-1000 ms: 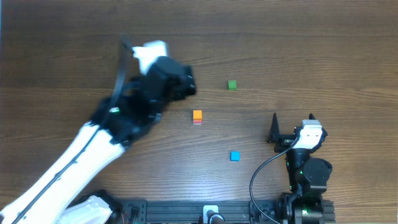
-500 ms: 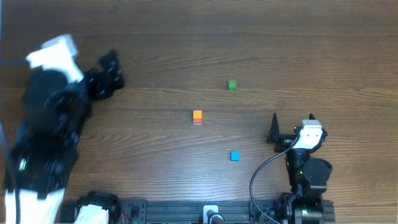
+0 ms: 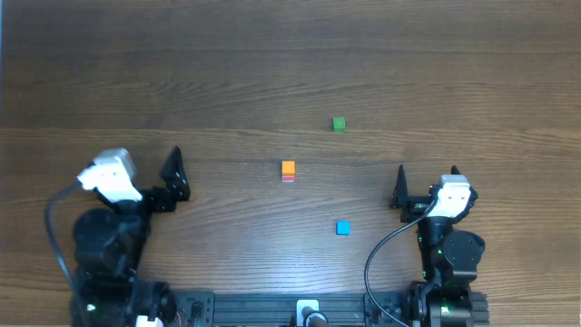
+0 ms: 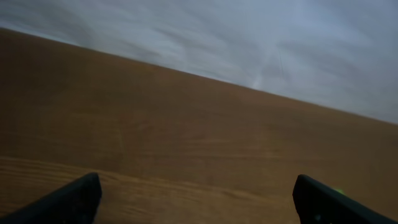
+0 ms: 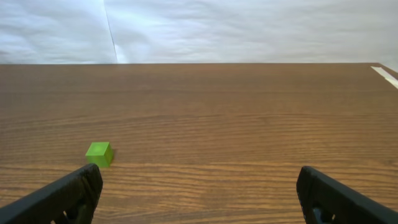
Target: Stack Cubes
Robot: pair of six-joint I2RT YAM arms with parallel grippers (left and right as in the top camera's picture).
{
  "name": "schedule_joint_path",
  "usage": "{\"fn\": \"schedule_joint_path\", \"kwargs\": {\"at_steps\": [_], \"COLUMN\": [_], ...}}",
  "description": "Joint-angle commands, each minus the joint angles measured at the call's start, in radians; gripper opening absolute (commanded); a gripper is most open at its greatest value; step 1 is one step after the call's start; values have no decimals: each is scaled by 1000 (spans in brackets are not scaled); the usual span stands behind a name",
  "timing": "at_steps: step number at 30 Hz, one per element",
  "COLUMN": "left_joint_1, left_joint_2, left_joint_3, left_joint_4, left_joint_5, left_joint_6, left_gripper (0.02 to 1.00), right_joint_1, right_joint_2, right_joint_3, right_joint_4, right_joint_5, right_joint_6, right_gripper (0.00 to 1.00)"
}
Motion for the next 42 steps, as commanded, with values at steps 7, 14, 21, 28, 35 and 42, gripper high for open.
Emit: {"fn": "schedule_joint_path", "kwargs": {"at_steps": [7, 14, 21, 28, 35, 42], "left_joint_1": [6, 6, 27, 30, 31, 49], "left_joint_2": [-153, -215, -248, -293, -322, -322], "left_joint_3": [-260, -370, -370, -370, -370, -370], "left_joint_4": [118, 207, 208, 209, 210, 210], "left_joint_5": [51, 46, 31, 42, 42, 42], "left_joint_6": [164, 214, 214, 213, 213, 213], "left_gripper": [996, 998, 996, 998, 998, 998], "right_joint_1": [-2, -2, -2, -2, -2, -2], "right_joint_2": [-3, -3, -3, -3, -3, -3], "right_joint_3": [-7, -7, -7, -7, -7, -7], "right_joint_4": [2, 2, 2, 2, 2, 2], "right_joint_5": [-8, -8, -8, -8, -8, -8], "right_joint_6": [-5, -5, -5, -5, -5, -5], "right_gripper": [991, 991, 993, 991, 991, 991]}}
